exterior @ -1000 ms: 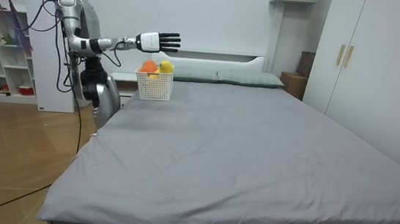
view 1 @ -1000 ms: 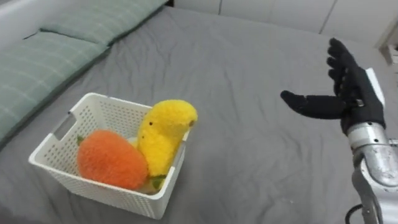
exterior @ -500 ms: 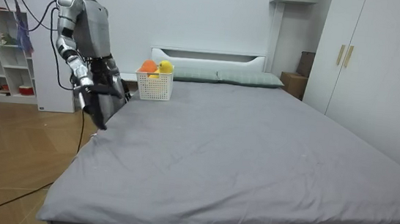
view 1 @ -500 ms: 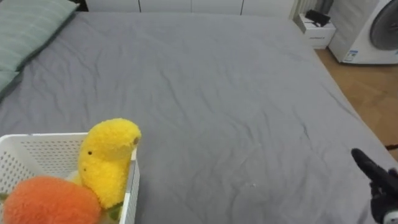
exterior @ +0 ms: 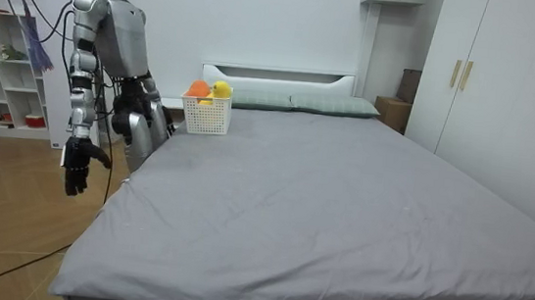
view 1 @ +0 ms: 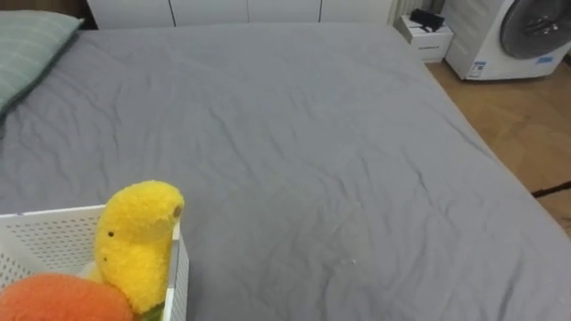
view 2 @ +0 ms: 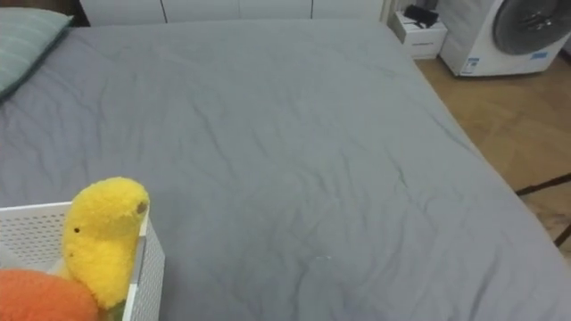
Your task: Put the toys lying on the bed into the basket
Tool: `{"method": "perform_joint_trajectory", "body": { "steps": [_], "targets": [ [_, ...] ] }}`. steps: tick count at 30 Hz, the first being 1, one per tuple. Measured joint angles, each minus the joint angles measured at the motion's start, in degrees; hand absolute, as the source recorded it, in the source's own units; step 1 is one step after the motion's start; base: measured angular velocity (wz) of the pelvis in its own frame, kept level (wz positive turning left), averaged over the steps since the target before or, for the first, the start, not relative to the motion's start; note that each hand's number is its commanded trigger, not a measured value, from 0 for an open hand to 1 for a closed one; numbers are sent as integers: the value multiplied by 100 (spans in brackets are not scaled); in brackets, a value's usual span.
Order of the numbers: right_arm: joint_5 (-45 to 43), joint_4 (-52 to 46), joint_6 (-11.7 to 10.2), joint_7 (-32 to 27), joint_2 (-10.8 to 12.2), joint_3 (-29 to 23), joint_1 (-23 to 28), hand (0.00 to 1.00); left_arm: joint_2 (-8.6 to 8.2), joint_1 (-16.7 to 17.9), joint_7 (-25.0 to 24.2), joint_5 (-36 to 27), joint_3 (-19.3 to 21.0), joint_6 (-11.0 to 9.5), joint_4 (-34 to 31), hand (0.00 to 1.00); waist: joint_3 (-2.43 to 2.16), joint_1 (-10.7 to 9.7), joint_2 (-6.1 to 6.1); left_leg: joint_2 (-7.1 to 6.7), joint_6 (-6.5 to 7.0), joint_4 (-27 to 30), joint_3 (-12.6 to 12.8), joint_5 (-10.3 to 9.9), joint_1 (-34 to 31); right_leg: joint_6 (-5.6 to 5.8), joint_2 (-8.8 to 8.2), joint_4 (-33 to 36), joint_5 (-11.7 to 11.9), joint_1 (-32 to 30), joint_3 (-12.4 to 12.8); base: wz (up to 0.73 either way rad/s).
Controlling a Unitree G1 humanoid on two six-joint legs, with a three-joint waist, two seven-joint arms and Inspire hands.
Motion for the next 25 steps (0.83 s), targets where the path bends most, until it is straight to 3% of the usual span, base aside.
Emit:
{"method": "perform_joint_trajectory", "body": {
  "steps": [2,5,10,13,20,25],
  "targets": [
    [-1464,14,260,127,-41,710,-141,0,7,-84,41,19,-18,78,87,0,9,285,13,36,12,-22,137,6,14,-4,46,-11,15,-51,164,-29],
    [-2432,108,434,165,-54,840,-546,0,27,-174,95,6,-13,166,121,0,19,402,-23,24,15,-40,103,7,58,2,43,-46,22,14,137,2],
    [-2832,-129,528,234,-54,1148,-1001,0,0,-313,132,8,-104,215,111,0,16,623,0,19,16,-97,75,6,8,4,42,-121,22,-10,93,5],
    [-2846,-284,518,384,-53,1332,-1135,0,-7,-329,173,-5,-162,234,99,0,16,635,31,13,14,-90,14,8,-66,6,37,-146,25,-25,6,11],
    [-2877,-395,324,496,-73,1611,-1030,0,-21,-414,211,12,-275,234,108,0,39,755,96,16,12,-134,-6,7,-64,3,41,-206,60,39,-43,1],
    [-2895,-392,317,561,-84,1832,-887,0,-31,-365,281,3,-276,312,96,0,38,777,94,19,11,-129,-4,-3,-57,6,40,-181,68,19,-41,0]
  ]
}}
